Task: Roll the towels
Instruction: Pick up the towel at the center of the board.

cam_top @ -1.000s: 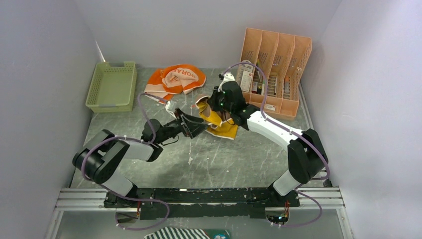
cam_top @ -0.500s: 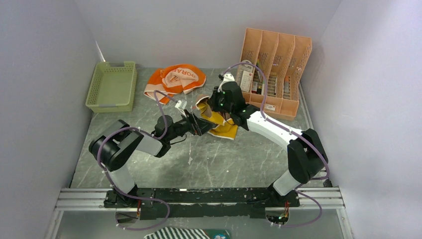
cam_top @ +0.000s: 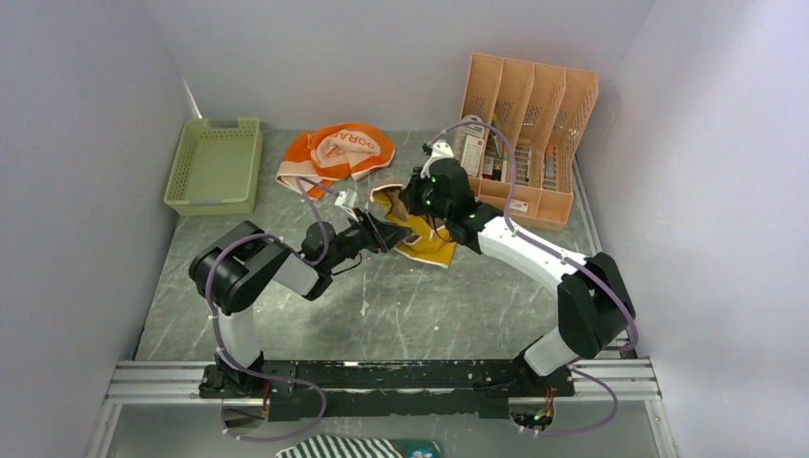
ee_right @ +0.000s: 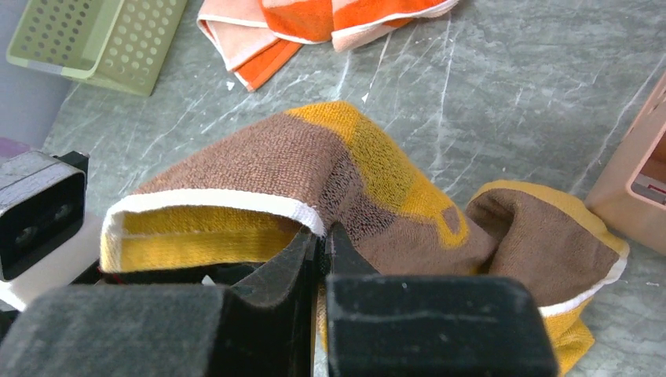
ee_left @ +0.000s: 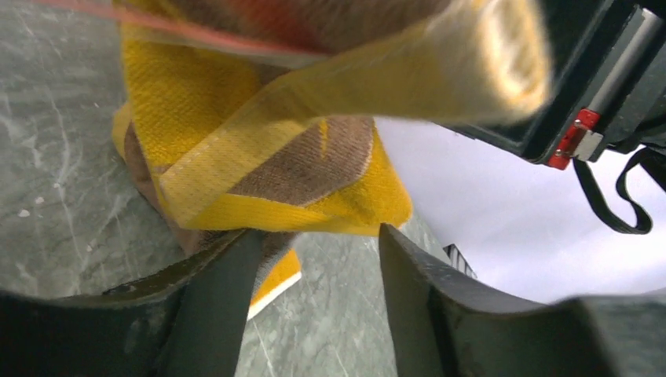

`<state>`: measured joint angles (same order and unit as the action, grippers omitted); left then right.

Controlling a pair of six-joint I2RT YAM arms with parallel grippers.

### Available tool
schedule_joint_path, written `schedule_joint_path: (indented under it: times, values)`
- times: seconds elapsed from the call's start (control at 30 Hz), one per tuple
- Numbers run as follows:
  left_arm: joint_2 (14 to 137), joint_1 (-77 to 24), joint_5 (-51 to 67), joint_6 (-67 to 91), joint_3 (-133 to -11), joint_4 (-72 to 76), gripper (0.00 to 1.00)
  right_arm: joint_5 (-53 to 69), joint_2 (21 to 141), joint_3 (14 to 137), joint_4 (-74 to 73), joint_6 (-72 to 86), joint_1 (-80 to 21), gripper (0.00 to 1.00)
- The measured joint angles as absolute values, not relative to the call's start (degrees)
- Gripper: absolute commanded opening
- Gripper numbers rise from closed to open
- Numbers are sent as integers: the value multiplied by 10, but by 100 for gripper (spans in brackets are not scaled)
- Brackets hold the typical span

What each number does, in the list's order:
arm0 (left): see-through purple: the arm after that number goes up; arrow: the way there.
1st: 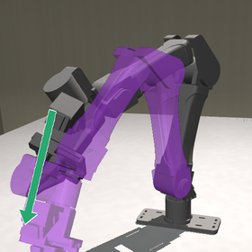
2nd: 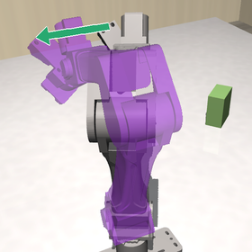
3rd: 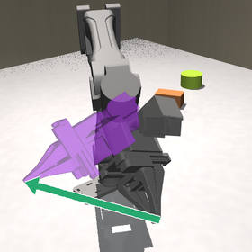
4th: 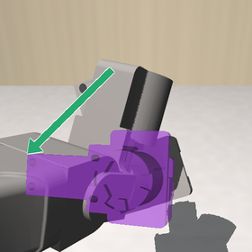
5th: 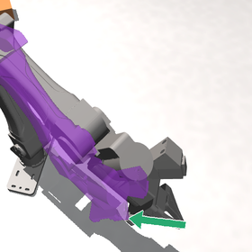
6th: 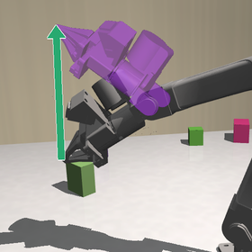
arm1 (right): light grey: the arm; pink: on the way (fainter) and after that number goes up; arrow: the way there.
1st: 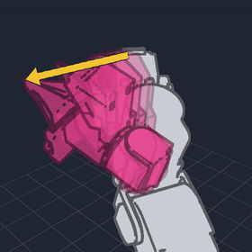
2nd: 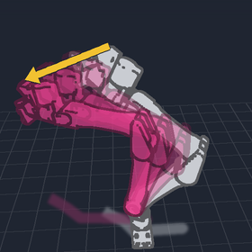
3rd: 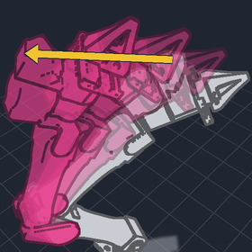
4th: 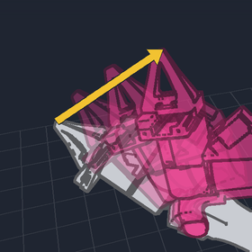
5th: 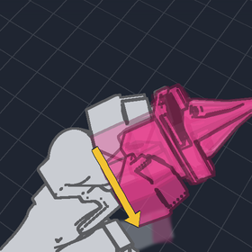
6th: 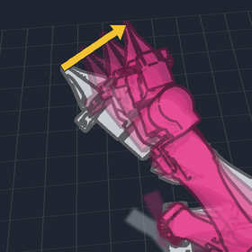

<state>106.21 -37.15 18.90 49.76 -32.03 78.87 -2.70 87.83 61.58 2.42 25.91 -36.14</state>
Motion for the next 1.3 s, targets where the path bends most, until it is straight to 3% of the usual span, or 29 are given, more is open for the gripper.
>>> schedule_joint_path:
  times: [0.03,0.13,0.17,0.3,0.33,0.4,0.47,0.5,0.63,0.83,1.1,1.3]
  values:
    - [1065,-372,183,499,-319,796,38,-25,875,613,25,259,-361,0]
    - [1069,-372,163,494,-318,819,11,-22,863,608,26,259,-361,0]
    - [1069,-372,156,492,-318,827,7,-21,860,607,26,259,-361,0]
    - [1062,-372,139,471,-318,840,7,-21,847,605,26,257,-361,0]
    - [1053,-372,136,464,-318,839,7,-21,844,604,26,256,-361,11]
    - [1021,-372,131,447,-314,832,7,-21,836,600,25,252,-361,54]
    - [966,-372,123,423,-307,811,7,-23,826,594,23,250,-361,90]
    - [929,-370,120,409,-305,787,7,-29,819,590,23,246,-361,99]
    - [765,-361,83,343,-306,627,7,-43,773,561,30,231,-342,100]
    - [513,-312,-25,270,-334,271,7,-30,724,505,33,204,-290,100]
    - [366,-268,-106,302,-316,-61,7,8,746,428,43,190,-287,100]
    - [301,-267,-145,348,-290,-222,7,58,798,405,57,170,-302,99]
